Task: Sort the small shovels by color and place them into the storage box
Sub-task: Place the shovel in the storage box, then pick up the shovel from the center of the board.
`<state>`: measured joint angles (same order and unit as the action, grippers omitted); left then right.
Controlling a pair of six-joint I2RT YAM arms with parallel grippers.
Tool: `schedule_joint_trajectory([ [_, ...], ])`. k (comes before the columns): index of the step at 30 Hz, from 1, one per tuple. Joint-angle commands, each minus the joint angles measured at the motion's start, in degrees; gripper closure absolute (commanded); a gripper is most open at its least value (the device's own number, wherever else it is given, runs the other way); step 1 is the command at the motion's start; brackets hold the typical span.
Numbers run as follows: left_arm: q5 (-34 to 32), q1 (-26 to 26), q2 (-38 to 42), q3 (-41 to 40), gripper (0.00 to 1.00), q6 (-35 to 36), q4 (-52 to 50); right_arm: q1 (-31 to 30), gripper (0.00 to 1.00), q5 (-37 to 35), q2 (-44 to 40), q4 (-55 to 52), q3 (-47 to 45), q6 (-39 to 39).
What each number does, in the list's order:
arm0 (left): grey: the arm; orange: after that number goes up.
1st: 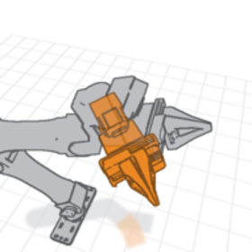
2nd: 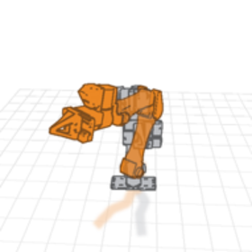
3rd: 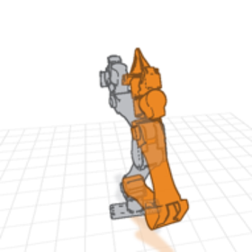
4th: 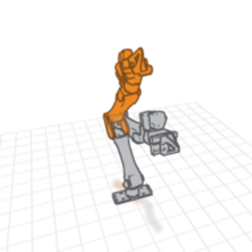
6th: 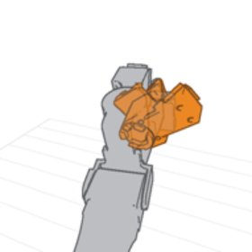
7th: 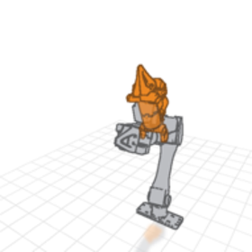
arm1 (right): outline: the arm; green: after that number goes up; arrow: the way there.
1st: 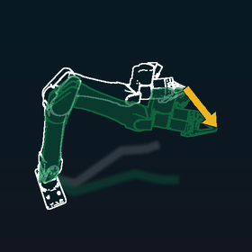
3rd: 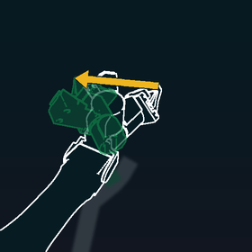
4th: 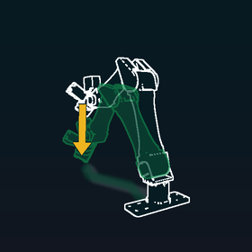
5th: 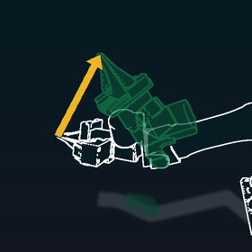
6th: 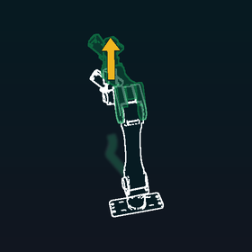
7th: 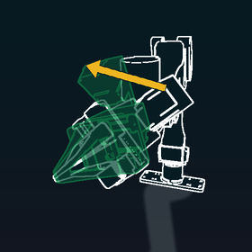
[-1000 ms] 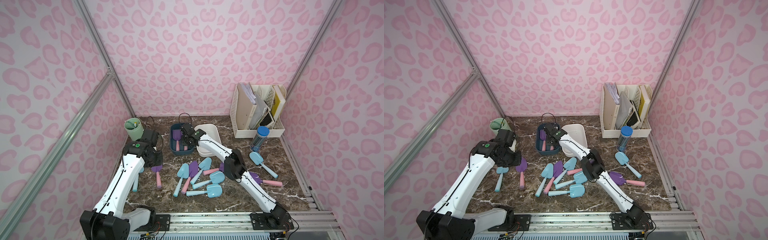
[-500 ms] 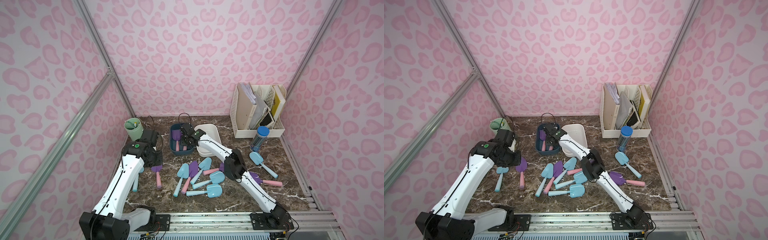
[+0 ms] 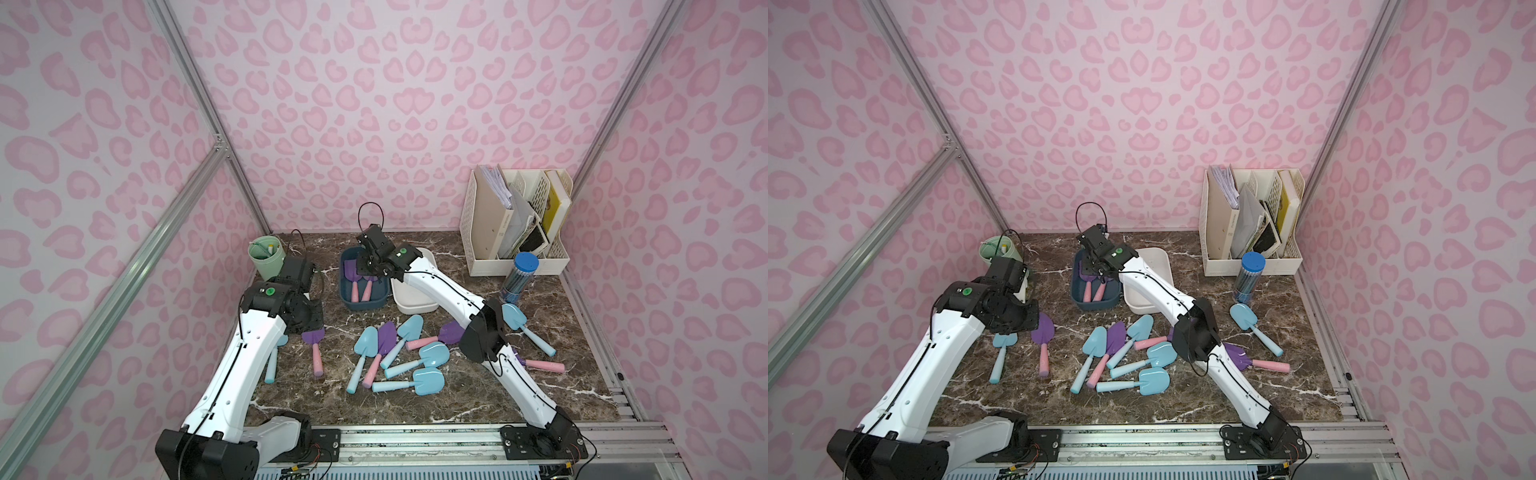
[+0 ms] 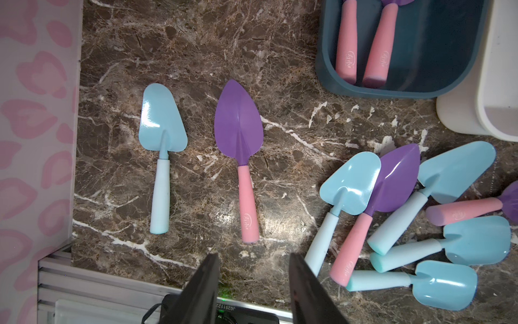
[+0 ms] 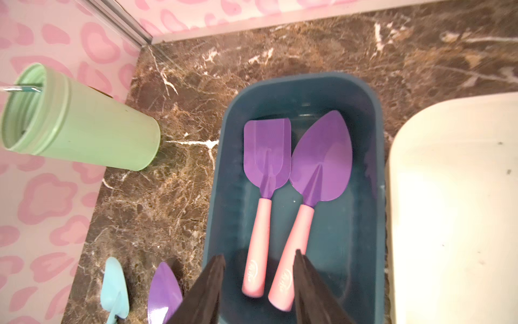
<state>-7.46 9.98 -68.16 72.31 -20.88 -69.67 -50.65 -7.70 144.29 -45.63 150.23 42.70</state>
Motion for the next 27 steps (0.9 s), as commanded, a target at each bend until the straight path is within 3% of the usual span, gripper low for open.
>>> schedule_joint_trajectory([
  [1, 0.4, -0.1, -0.4, 1.1, 0.54, -1.2, -3.2, -0.7, 0.53, -2.6, -4.2, -1.9, -2.4, -2.8],
  [8, 2.8, 0.8, 1.6, -0.9, 0.58, -2.0, -3.8, -1.0, 0.52, -3.8, -20.6, 2.1, -23.3, -4.3],
  [15, 0.6, 7.5, 1.9, -4.1, 0.58, -6.3, -3.9, 0.1, 0.51, -3.9, -36.0, 5.5, -44.7, -3.7],
  [21, -2.0, 13.3, 1.1, -6.8, 0.58, -11.7, -3.7, 2.2, 0.50, -1.3, -46.8, 7.9, -59.3, -2.6],
  [27, -4.6, 14.8, 0.8, -9.2, 0.54, -17.6, -3.7, 4.7, 0.50, -0.8, -54.8, 8.3, -68.9, -3.2],
])
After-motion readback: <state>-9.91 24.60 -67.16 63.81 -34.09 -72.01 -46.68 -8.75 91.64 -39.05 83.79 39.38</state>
